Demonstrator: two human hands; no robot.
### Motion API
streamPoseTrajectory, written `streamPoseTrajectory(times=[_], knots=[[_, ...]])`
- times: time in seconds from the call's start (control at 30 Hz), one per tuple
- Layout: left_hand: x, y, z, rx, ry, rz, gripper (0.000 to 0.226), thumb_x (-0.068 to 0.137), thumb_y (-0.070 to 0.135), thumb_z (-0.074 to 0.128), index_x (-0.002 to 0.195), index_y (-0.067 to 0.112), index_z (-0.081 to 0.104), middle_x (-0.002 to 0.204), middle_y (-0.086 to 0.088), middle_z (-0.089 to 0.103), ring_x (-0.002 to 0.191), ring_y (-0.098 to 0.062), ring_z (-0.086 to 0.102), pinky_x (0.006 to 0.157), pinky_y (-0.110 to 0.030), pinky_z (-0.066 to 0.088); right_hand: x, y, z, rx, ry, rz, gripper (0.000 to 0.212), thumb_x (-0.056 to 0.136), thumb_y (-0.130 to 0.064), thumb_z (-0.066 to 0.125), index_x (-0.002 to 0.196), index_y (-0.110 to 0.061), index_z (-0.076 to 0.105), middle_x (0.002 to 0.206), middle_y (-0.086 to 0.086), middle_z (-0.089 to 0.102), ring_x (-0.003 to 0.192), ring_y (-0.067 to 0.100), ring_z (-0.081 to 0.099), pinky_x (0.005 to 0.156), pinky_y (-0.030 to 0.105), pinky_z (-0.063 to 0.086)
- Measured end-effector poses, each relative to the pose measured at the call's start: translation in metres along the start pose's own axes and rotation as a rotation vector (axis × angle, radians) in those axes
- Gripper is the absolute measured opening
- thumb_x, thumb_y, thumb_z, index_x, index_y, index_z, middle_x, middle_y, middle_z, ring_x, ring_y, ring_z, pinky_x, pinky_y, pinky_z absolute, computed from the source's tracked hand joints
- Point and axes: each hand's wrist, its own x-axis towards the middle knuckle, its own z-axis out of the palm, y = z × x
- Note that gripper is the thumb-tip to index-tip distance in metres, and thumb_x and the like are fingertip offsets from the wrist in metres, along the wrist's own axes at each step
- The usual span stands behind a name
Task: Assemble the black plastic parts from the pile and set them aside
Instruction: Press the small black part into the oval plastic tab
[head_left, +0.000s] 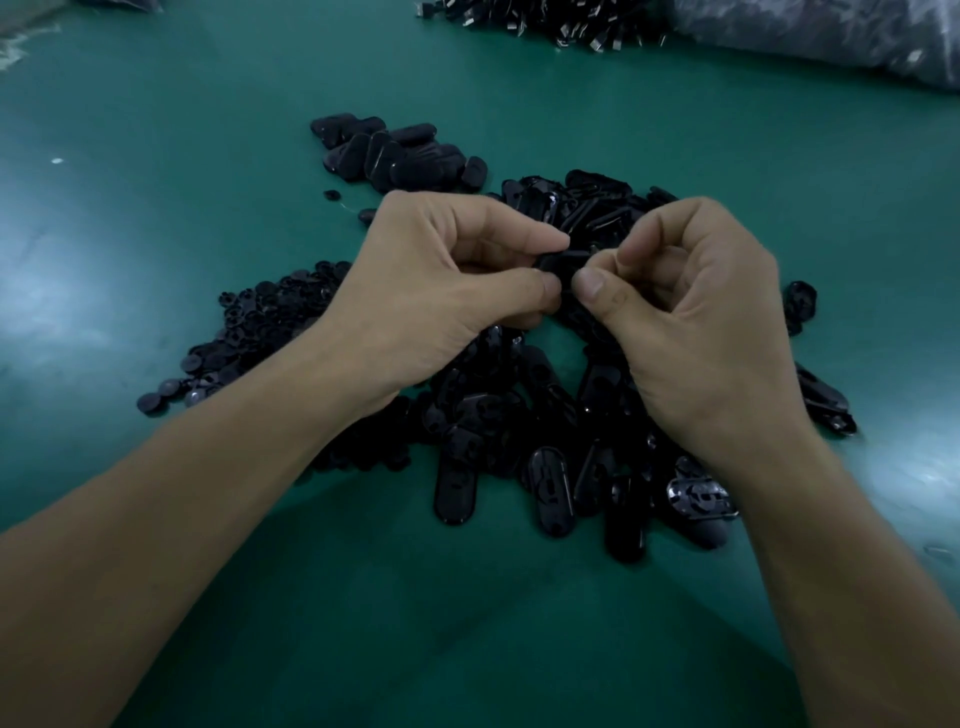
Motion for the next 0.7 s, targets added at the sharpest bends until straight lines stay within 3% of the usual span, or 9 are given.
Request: streamPoseTrajectory(times=[0.23,0.33,0.5,0.6,0.7], knots=[[-0.001,0.001,0.002,0.064,0.015,0.014,0.021,0.080,-0.003,0.079,0.093,0.012,0.076,0.085,-0.019,0.075,0.081,-0.039,0.072,0.079,-0.046,0.062,-0.002,-0.003,0.001,-0.067,0.063,-0.001,0.035,0.083,-0.014,0.076,0.078,-0.036,0.050,0.082,-0.004,0.071,0.079,0.015,0.070,0.073,0.039,0.059],[-0.001,-0.001,0.003,0.124,0.022,0.016,0.021,0.079,-0.003,0.080,0.092,0.013,0.075,0.083,-0.011,0.077,0.078,-0.029,0.075,0.080,-0.042,0.062,-0.004,-0.002,0.004,-0.093,0.103,0.001,0.037,0.082,-0.011,0.078,0.073,-0.035,0.051,0.078,-0.006,0.072,0.075,0.014,0.071,0.070,0.039,0.060],[-0.003,-0.004,0.008,0.326,0.072,0.101,0.020,0.073,0.014,0.083,0.087,0.024,0.072,0.079,0.006,0.075,0.072,-0.007,0.073,0.071,-0.025,0.061,-0.007,-0.004,0.011,-0.149,0.129,-0.052,0.040,0.083,-0.009,0.077,0.069,-0.035,0.050,0.074,-0.009,0.070,0.072,0.007,0.070,0.065,0.026,0.058],[-0.001,-0.006,0.007,0.365,0.149,0.139,0.015,0.072,0.026,0.078,0.084,0.028,0.068,0.075,0.008,0.073,0.068,-0.006,0.070,0.066,-0.027,0.059,-0.009,-0.007,0.014,-0.108,0.102,-0.096,0.041,0.084,-0.004,0.075,0.071,-0.036,0.052,0.075,-0.012,0.070,0.077,0.004,0.071,0.068,0.024,0.059],[0.000,-0.008,0.005,0.409,0.185,0.167,0.014,0.074,0.027,0.076,0.084,0.029,0.066,0.074,0.007,0.072,0.066,-0.009,0.070,0.065,-0.032,0.059,-0.010,-0.008,0.015,-0.097,0.066,-0.117,0.037,0.087,-0.005,0.071,0.076,-0.035,0.054,0.076,-0.010,0.071,0.074,0.006,0.072,0.069,0.030,0.060]])
